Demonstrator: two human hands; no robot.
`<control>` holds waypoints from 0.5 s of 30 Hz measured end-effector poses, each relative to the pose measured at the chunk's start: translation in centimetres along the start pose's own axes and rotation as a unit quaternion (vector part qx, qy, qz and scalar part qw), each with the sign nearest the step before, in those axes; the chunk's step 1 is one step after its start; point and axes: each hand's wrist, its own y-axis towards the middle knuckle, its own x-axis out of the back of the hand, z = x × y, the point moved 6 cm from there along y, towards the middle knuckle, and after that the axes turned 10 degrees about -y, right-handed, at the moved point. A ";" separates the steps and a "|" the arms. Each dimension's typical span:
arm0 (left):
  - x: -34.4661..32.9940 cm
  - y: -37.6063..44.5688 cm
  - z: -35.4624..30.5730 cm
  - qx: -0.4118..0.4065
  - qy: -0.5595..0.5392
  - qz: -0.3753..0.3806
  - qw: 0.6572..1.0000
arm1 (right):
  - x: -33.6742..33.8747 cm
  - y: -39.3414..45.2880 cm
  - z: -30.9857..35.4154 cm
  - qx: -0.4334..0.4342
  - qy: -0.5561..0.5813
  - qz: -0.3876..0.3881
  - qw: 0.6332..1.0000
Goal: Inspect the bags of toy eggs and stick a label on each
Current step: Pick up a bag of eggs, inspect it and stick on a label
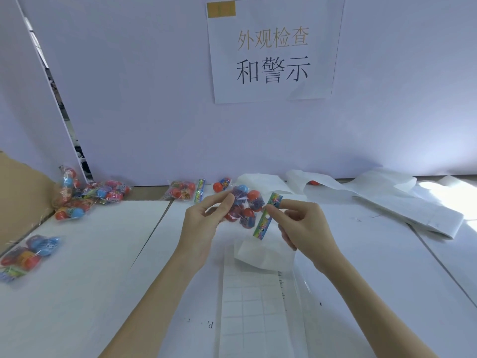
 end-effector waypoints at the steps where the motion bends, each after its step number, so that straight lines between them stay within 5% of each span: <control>1: -0.2 -0.1 -0.5 -0.036 0.017 0.023 0.999 | -0.2 -0.1 -0.3 -0.031 0.073 0.019 0.997; 5: -1.5 -0.5 -1.0 -0.112 0.100 0.142 0.978 | -1.4 -0.1 -0.1 -0.123 0.344 0.114 0.924; 9: -2.6 -1.4 -0.3 -0.118 0.189 0.249 0.943 | -0.9 0.1 -0.3 -0.087 0.320 0.071 0.941; 15: -1.5 -0.8 0.0 -0.027 0.121 0.092 0.988 | -0.9 -0.3 0.5 -0.056 0.262 0.092 0.959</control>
